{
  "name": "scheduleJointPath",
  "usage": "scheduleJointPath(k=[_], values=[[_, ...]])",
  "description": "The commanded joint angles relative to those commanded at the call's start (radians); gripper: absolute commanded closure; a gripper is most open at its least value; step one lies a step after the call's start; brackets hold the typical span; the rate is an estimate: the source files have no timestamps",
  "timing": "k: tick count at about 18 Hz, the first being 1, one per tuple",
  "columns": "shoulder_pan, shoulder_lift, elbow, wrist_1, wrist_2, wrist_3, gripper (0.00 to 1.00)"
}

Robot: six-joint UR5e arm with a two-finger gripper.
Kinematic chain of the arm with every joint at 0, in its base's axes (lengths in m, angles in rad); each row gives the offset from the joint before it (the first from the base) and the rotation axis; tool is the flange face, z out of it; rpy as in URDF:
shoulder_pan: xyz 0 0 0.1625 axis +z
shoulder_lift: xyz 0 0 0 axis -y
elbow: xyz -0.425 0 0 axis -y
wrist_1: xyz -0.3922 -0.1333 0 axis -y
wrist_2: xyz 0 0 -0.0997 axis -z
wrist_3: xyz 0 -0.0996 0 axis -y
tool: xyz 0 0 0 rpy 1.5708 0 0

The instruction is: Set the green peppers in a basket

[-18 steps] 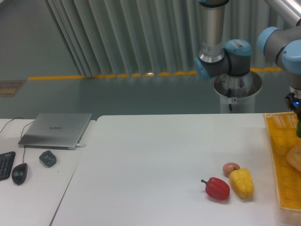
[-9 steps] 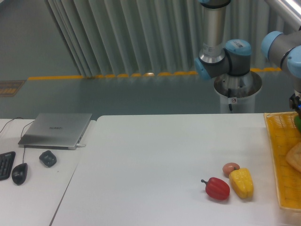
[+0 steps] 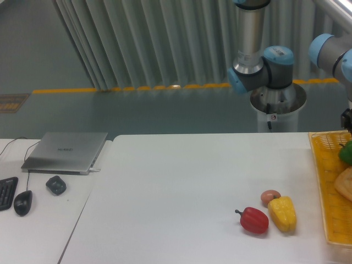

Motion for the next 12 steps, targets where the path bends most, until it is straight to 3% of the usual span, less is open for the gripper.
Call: scheduleJointPath(k=[3,9,12], values=[[-0.006,0.031,-0.006,-0.005,-0.088,-0.037,0.00],[-0.083,0.069,-0.014,-0.063,-0.094,-0.069,0.00],[-0.112,0.074,-0.021,-0.063,-0.094,-0.077,0.00]])
